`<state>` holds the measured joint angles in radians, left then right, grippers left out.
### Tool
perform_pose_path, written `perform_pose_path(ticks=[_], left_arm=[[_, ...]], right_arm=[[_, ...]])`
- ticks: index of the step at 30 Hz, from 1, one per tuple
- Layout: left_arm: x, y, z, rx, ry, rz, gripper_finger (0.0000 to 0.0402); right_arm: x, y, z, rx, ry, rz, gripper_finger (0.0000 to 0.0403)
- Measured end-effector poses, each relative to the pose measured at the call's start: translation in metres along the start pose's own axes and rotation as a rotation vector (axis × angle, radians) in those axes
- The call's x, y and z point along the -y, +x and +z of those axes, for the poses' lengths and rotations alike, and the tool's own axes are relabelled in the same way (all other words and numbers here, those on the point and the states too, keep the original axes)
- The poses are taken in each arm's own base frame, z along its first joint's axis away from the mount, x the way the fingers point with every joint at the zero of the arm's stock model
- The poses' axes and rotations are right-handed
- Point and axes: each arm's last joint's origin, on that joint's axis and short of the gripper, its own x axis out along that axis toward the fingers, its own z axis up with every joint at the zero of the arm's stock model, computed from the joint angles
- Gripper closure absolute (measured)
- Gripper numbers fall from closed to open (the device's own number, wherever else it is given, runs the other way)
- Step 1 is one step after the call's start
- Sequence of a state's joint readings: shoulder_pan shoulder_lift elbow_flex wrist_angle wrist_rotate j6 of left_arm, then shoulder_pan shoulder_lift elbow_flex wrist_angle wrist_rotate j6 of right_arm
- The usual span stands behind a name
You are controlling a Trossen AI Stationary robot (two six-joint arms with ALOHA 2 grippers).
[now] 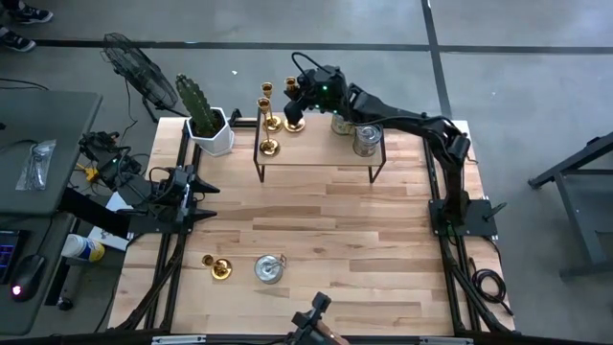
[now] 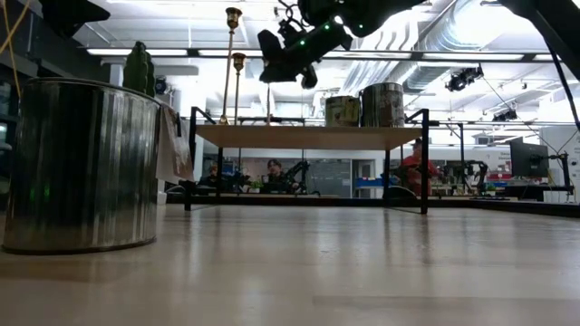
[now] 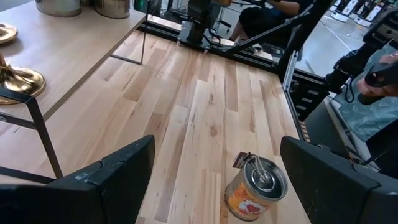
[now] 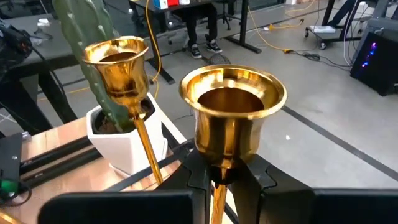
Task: Pick & Place candle stick holders
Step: Put the gold candle holder on the shelf
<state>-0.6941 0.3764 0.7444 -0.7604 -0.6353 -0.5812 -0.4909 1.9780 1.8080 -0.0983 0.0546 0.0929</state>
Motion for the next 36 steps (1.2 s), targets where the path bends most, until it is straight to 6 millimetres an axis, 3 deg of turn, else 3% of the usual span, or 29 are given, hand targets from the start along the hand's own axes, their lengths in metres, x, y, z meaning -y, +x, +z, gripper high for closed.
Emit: perform_pose_path(ticks=[26,36], left_arm=[[0.0,0.0,0.0,0.0,0.0,0.0,0.006],[0.0,0.0,0.0,0.0,0.0,0.0,0.006]], right_arm=[[-0.0014,0.0023,-0.004,-0.024,0.001,0.034,0.0372],[-0.0068,0.0039,-0.0095,-0.056,-0.084,0.042,0.0333]])
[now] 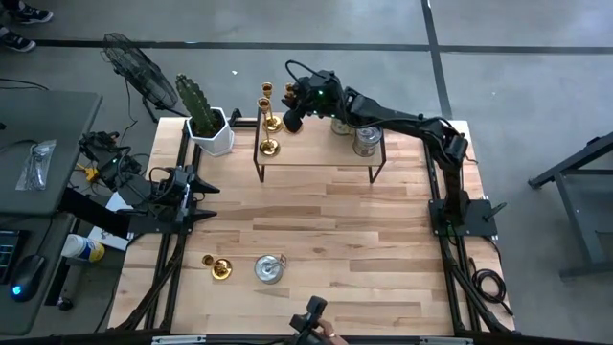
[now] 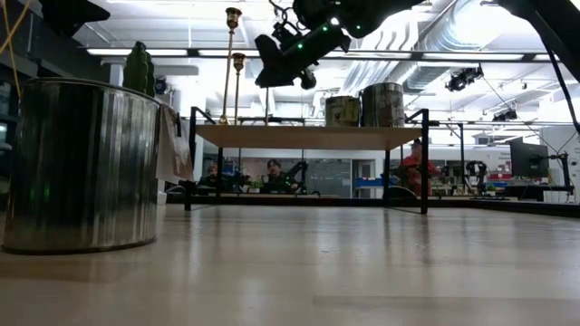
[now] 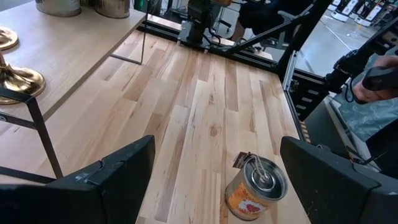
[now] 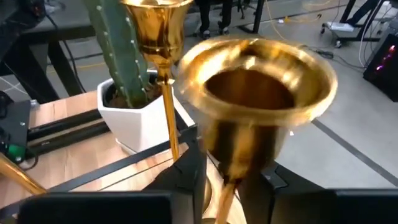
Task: Pick & Place candle stick holders
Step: Put the gold candle holder on the shelf, then align the silver scented candle with the other silver scented candle on the shelf
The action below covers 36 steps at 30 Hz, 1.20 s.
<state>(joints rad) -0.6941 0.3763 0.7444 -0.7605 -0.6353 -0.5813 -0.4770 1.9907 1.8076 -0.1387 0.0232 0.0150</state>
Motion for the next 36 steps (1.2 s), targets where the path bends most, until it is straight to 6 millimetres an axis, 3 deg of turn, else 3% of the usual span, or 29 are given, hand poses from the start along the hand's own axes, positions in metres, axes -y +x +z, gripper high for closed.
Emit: perform_pose_path(ticks=[10,24,36], left_arm=[[0.0,0.0,0.0,0.0,0.0,0.0,0.006],[0.0,0.0,0.0,0.0,0.0,0.0,0.006],[0.0,0.0,0.0,0.0,0.0,0.0,0.006]], right_arm=[[0.002,-0.001,-0.003,-0.04,-0.011,-0.061,0.028],[-0.002,-0.004,-0.011,-0.132,0.04,-0.035,0.0134],[-0.012,-0.026,-0.01,-0.258,0.131,-0.026,0.0117]])
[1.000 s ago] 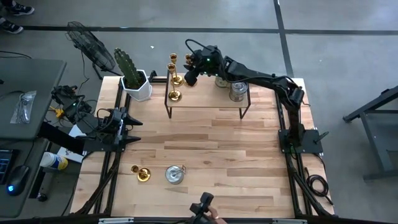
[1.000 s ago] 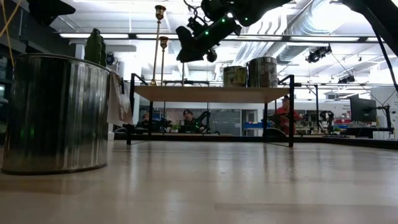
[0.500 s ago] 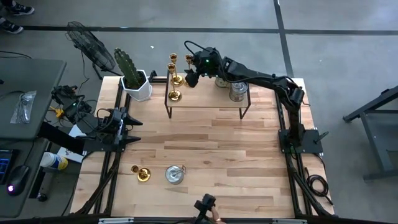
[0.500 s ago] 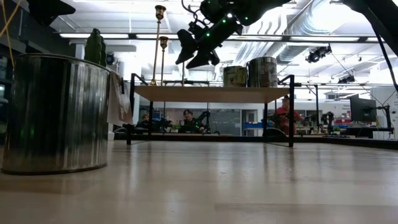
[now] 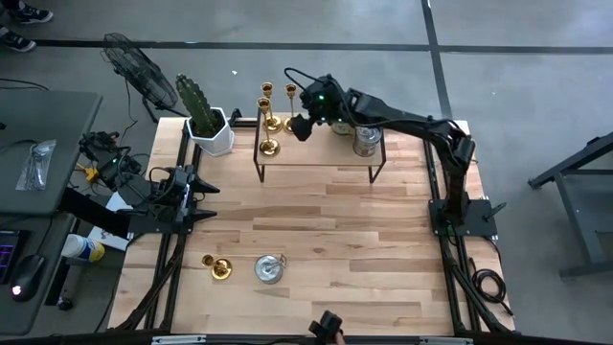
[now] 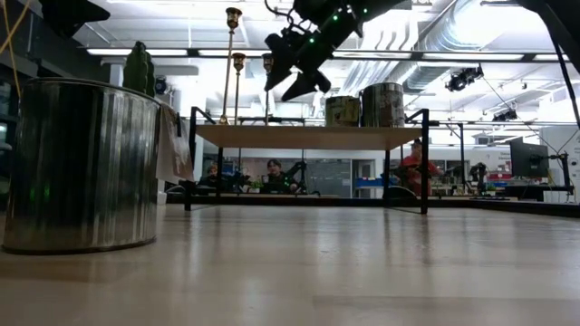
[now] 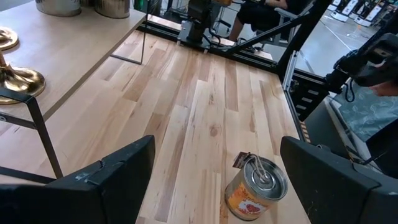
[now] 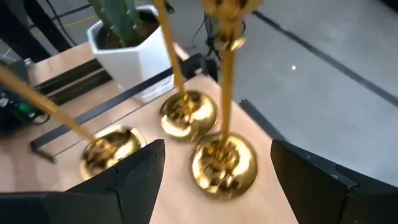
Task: Pick & Place candle stick holders
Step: Align the silver scented candle with the other silver scented candle on the shelf
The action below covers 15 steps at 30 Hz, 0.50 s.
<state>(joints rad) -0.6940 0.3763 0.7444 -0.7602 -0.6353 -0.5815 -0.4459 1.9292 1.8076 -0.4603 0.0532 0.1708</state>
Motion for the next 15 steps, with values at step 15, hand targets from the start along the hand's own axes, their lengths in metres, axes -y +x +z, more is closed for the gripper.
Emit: perform_pose_path(ticks=[15], left_arm=[[0.0,0.0,0.0,0.0,0.0,0.0,0.006]], right_arm=[[-0.061,-0.051,-0.019,-0.197,-0.038,0.117,0.0117]])
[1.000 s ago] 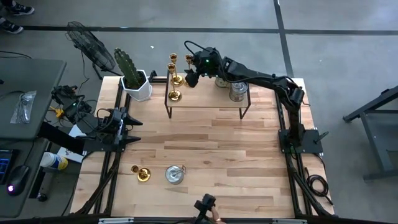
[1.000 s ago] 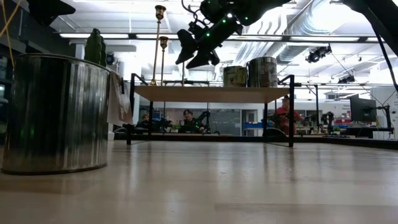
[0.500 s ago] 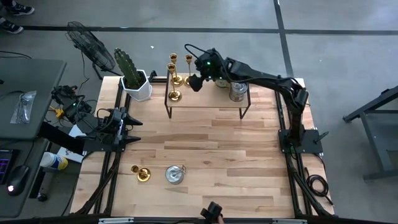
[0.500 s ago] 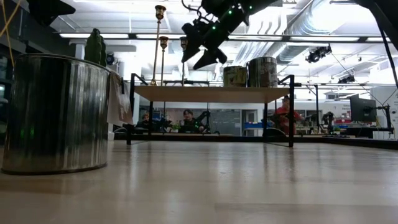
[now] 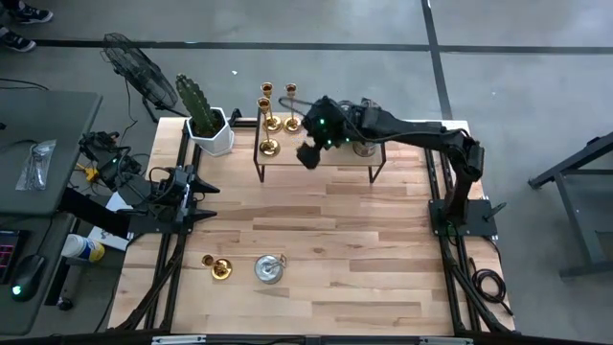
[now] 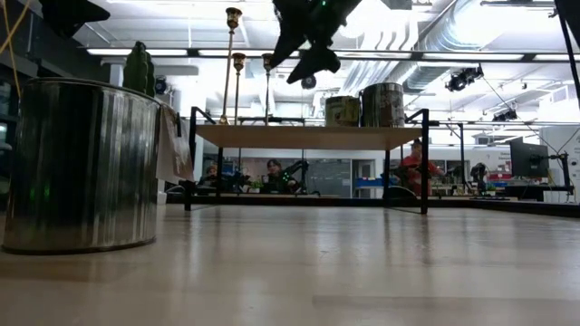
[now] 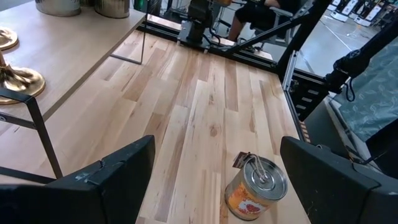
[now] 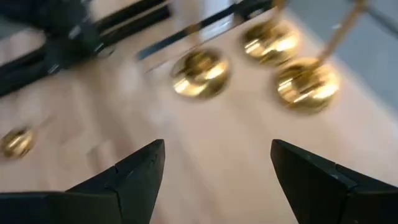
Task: Pick & Place candle stick holders
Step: Align the silver scented candle with the other silver scented candle on the shelf
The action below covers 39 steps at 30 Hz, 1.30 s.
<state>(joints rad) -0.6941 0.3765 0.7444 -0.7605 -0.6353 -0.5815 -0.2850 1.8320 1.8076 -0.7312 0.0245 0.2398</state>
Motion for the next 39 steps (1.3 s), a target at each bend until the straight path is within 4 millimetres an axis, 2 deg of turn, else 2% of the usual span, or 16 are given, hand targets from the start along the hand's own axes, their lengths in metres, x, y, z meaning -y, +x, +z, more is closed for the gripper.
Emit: perform_pose_path(ticks=[8,17,22,29,39], left_arm=[[0.0,0.0,0.0,0.0,0.0,0.0,0.006],[0.0,0.0,0.0,0.0,0.0,0.0,0.006],[0.0,0.0,0.0,0.0,0.0,0.0,0.006],[0.0,0.0,0.0,0.0,0.0,0.0,0.006],[0.0,0.0,0.0,0.0,0.0,0.0,0.006]], right_arm=[[-0.067,-0.007,-0.028,-0.118,-0.131,0.183,0.0118],[-0.136,-0.019,-0.055,-0.063,-0.343,0.241,0.0118],[-0.15,-0.022,-0.066,-0.051,-0.376,0.176,0.0118],[-0.163,-0.027,-0.074,-0.05,-0.301,0.164,0.0118],[-0.168,-0.029,-0.077,-0.051,-0.246,0.17,0.0118]])
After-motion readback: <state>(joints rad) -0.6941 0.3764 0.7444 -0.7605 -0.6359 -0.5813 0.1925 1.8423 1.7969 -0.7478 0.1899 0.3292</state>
